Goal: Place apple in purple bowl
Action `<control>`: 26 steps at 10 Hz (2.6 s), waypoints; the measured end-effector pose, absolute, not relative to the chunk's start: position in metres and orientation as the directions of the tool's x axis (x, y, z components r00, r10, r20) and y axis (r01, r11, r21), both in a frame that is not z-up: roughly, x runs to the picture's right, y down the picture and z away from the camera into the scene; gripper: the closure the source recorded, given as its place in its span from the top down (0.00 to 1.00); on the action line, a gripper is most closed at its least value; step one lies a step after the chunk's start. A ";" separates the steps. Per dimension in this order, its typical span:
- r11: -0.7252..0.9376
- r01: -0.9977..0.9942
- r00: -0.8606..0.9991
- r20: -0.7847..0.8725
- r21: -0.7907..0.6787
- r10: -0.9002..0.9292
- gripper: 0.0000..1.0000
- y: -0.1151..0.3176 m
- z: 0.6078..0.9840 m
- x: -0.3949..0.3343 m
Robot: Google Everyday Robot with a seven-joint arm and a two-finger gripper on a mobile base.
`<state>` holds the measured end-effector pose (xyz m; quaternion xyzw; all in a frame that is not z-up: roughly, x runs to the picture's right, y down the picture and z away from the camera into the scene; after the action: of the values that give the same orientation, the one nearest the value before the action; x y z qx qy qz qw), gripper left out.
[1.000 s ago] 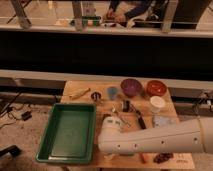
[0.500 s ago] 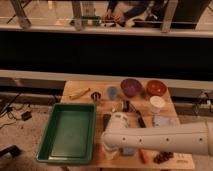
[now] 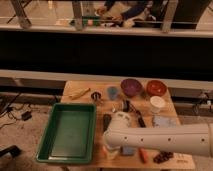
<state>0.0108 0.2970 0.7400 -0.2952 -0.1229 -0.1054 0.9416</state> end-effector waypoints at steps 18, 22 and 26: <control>0.865 0.252 0.814 0.578 -0.434 0.053 0.08 0.213 0.663 0.003; 0.865 0.247 0.816 0.575 -0.437 0.057 0.08 0.214 0.663 0.005; 0.864 0.251 0.815 0.577 -0.436 0.055 0.08 0.214 0.663 0.004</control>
<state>0.0036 0.2136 0.6632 -0.2551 -0.2995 -0.0534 0.9178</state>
